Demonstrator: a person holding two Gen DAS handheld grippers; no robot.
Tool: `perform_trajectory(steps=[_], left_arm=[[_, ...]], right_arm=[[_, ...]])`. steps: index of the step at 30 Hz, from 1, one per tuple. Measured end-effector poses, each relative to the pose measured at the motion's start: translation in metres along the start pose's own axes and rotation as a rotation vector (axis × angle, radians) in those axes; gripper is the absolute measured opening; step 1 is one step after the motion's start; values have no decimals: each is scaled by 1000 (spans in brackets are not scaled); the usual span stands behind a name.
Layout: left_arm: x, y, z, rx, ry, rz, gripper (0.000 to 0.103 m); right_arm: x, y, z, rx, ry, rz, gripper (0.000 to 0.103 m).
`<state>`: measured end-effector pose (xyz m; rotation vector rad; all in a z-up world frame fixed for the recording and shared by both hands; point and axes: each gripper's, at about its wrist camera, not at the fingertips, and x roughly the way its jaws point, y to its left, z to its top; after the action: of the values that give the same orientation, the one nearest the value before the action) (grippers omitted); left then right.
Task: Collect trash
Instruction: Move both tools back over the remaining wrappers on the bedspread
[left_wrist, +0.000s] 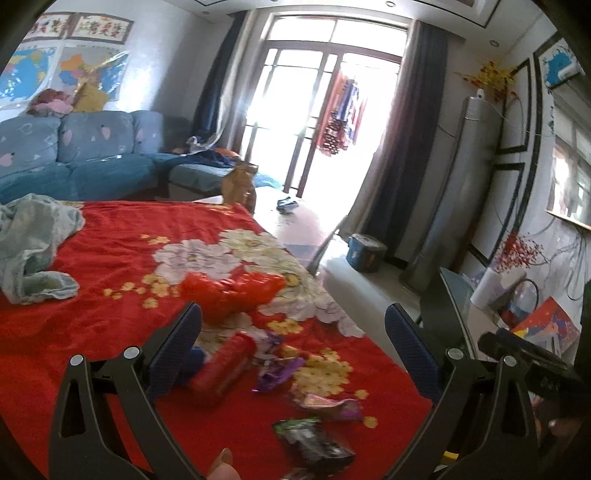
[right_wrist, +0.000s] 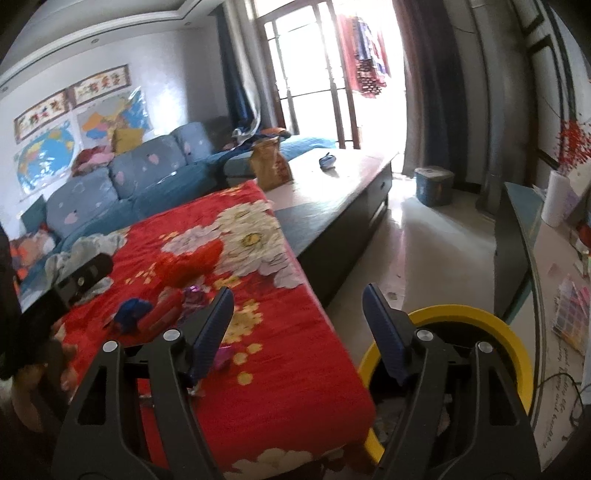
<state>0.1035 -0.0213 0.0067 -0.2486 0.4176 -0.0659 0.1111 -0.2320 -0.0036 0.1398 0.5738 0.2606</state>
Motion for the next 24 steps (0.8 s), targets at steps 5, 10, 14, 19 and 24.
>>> perform_trajectory(steps=[5, 10, 14, 19, 24], left_arm=[[-5, 19, 3, -29, -10, 36, 96], [-11, 33, 3, -45, -16, 65, 96], [-14, 44, 3, -53, -15, 86, 96], [-18, 57, 0, -55, -11, 114, 96], [-21, 68, -6, -49, 12, 134, 96]], right_arm=[[3, 19, -5, -37, 23, 36, 64], [6, 38, -11, -74, 47, 68, 64], [8, 52, -16, -100, 66, 96, 64], [10, 69, -24, -137, 93, 127, 64], [14, 85, -33, -170, 127, 163, 64]])
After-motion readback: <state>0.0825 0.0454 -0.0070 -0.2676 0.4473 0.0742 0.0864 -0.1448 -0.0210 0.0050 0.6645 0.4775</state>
